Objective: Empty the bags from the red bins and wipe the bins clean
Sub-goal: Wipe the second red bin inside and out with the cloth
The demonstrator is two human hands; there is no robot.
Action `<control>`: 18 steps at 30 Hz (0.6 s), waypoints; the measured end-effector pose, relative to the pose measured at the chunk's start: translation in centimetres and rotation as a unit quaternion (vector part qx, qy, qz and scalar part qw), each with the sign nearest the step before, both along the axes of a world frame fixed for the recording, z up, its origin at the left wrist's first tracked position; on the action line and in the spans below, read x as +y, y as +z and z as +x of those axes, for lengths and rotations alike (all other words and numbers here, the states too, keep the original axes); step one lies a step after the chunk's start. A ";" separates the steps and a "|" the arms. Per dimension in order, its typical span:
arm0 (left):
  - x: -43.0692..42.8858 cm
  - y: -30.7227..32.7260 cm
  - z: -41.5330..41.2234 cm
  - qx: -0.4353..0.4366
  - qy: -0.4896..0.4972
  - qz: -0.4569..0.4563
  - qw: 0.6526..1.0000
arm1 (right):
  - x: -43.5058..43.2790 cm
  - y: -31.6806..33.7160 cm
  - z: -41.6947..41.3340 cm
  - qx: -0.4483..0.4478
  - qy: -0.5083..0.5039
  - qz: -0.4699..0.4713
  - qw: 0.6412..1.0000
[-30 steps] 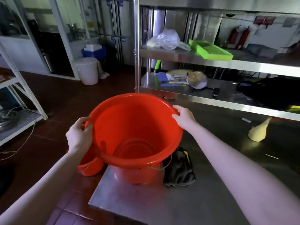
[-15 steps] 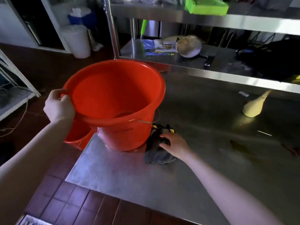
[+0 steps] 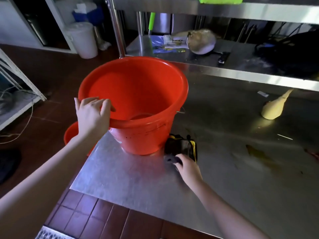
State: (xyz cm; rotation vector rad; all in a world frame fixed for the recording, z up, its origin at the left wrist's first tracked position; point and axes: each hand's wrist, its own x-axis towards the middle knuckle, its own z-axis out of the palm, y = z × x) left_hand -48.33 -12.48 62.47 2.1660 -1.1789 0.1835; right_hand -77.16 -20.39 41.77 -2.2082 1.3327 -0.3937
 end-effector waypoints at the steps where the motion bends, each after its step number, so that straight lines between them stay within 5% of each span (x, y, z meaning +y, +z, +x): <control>1: -0.3 0.0 -0.5 -0.009 0.001 0.001 1.000 | -0.4 0.5 -0.9 -0.059 -0.060 0.039 0.996; 3: -1.1 -0.1 -1.5 -0.014 0.005 0.008 1.000 | -1.2 2.5 -2.7 -0.174 -0.170 0.092 0.966; 6: -2.5 0.0 -3.2 -0.010 0.019 0.030 0.999 | -2.1 7.2 -5.7 -0.380 -0.272 0.170 0.867; 11: -4.5 0.5 -6.7 0.012 0.018 0.059 0.998 | -3.0 17.2 -7.9 -0.533 -0.247 0.147 0.795; 15: -4.8 0.4 -9.1 -0.011 -0.031 0.084 0.996 | -2.6 24.0 -5.9 -0.520 -0.130 0.045 0.843; 18: -4.5 0.3 -9.5 -0.022 -0.078 0.091 0.993 | -1.4 26.1 -3.2 -0.358 -0.012 -0.064 0.932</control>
